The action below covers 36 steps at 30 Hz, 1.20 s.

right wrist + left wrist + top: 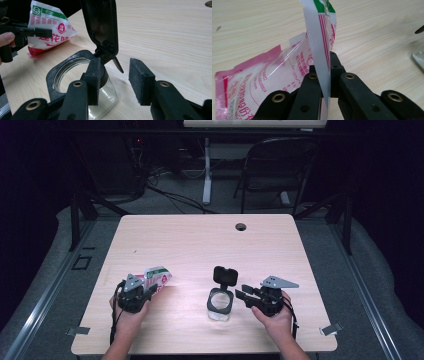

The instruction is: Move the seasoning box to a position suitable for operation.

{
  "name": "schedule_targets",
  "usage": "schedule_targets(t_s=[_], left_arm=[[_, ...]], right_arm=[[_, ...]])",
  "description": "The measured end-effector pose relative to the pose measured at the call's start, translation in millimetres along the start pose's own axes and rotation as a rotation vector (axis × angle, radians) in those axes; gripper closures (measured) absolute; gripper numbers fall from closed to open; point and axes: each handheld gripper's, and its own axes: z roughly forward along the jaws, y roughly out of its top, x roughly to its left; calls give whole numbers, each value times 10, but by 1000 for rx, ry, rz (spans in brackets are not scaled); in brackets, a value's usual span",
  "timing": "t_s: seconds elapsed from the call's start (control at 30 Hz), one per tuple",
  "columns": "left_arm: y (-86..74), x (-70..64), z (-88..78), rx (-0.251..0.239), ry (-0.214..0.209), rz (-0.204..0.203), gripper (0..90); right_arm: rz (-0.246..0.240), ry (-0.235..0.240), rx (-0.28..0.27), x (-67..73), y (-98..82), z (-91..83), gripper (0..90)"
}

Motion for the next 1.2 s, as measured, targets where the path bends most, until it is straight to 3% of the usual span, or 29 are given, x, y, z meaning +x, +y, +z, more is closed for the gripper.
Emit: schedule_targets(t_s=[0.4,0.67,1.2], left_arm=[[65,138,-195,-41,9,-23,900],[122,153,-274,-53,30,4,900],[326,251,-665,-163,85,6,900]], right_arm=[[1,-4,8,6,-3,-7,605],[8,-2,1,-2,-3,-18,604],[-3,-11,9,-2,-8,-47,602]])
